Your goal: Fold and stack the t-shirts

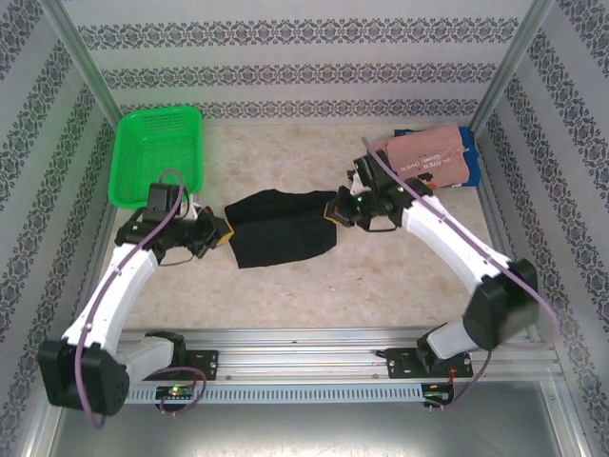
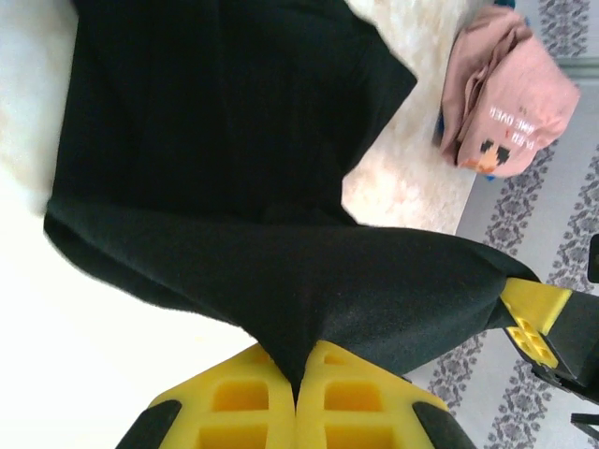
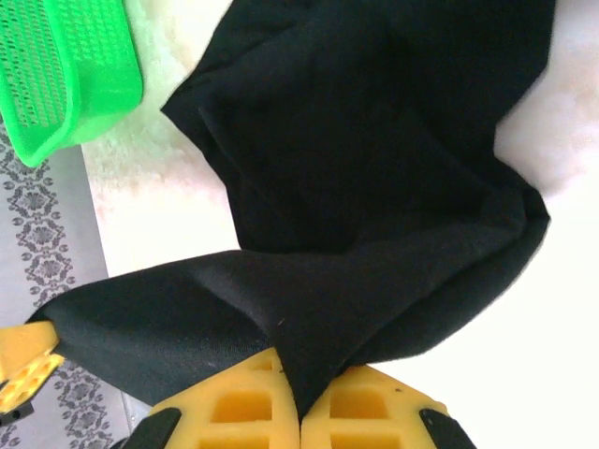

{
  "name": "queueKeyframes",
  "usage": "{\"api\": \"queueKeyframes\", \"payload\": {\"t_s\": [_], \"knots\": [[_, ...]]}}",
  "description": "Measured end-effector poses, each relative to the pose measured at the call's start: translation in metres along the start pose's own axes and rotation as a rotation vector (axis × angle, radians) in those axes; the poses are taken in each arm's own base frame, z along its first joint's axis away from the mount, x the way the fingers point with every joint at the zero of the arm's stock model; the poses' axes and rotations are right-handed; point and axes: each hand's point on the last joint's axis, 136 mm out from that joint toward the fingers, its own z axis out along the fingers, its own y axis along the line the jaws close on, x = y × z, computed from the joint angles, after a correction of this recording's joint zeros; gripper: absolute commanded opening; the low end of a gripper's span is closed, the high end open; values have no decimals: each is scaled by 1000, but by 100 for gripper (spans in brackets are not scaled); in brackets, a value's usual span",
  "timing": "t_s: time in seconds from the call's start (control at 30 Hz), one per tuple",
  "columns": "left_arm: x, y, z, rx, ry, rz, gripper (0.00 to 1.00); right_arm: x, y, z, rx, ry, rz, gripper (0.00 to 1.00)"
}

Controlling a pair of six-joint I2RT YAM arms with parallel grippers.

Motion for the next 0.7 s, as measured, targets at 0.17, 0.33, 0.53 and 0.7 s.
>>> {"api": "queueKeyframes", "payload": {"t_s": [0.17,0.33,0.53,0.7], "knots": [[-37,4,18,-1,-2,-27,2,-39,3,29,14,46,-4,0],[-68,9,32,1,-5,-49,2,-73,6,58,20,80,-11,0],[-107,0,52,27,-12,-38,2,-108,2,81,28,93,-2,0],[-131,2,75,34,-2,-36,3,-130,-7,98,32,100,24,0]]}}
